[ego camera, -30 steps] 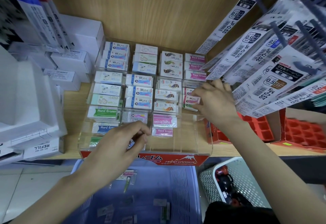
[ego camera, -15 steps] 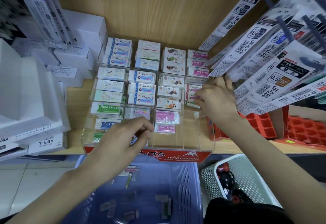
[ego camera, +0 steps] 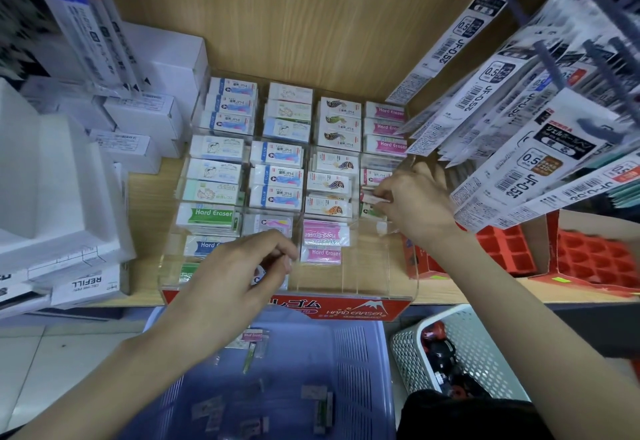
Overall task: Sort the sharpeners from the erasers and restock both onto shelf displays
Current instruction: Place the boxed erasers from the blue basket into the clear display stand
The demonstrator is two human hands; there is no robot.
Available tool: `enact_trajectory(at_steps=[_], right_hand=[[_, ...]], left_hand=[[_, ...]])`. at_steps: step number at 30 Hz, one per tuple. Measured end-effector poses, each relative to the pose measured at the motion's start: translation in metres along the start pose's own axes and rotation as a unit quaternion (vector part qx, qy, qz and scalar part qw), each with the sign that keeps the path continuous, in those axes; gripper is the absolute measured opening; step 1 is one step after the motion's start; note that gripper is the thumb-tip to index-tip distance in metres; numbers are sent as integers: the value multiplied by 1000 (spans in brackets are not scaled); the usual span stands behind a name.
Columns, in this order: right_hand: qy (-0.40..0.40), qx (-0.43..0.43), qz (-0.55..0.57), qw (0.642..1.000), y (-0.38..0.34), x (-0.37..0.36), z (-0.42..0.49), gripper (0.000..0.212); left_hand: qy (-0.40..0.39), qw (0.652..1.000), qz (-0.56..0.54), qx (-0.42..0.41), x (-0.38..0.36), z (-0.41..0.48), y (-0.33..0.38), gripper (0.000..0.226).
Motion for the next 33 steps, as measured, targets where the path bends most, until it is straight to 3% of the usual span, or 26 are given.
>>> enact_trajectory(at_steps=[5, 10, 16, 21, 24, 27, 29, 31, 33], right_hand=[[-31, 7, 4, 999, 3, 3, -1, 18], [17, -21, 43, 999, 0, 5, -1, 12], [-54, -3, 42, 998, 2, 2, 4, 3], [-51, 2, 119, 992, 0, 8, -8, 19], [-48, -5, 244, 969, -8, 17, -40, 22], [126, 61, 244, 960, -26, 32, -100, 20], [203, 110, 244, 942, -54, 28, -147, 20], [178, 174, 264, 932, -86, -4, -181, 20], [43, 205, 273, 939, -112, -65, -196, 24]], left_hand=[[3, 1000, -2, 1, 1, 0, 0, 8], [2, 1000, 8, -1, 1, 0, 0, 15], [1, 1000, 9, -6, 1, -1, 1, 17], [5, 1000, 16, 0, 9, -2, -2, 16], [26, 999, 22, 6, 21, -14, -12, 10], [10, 1000, 18, 11, 20, -38, -24, 6], [-42, 998, 46, 7, 7, -64, -35, 21], [-85, 992, 92, 13, -8, -93, -61, 28], [-84, 986, 134, 45, -17, -118, -98, 23]])
Point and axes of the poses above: each hand's wrist, its own z-axis towards the middle knuckle, its own x-axis out of the back of the hand, y = z × x, the point moved 4 cm from there along z, towards the middle knuckle
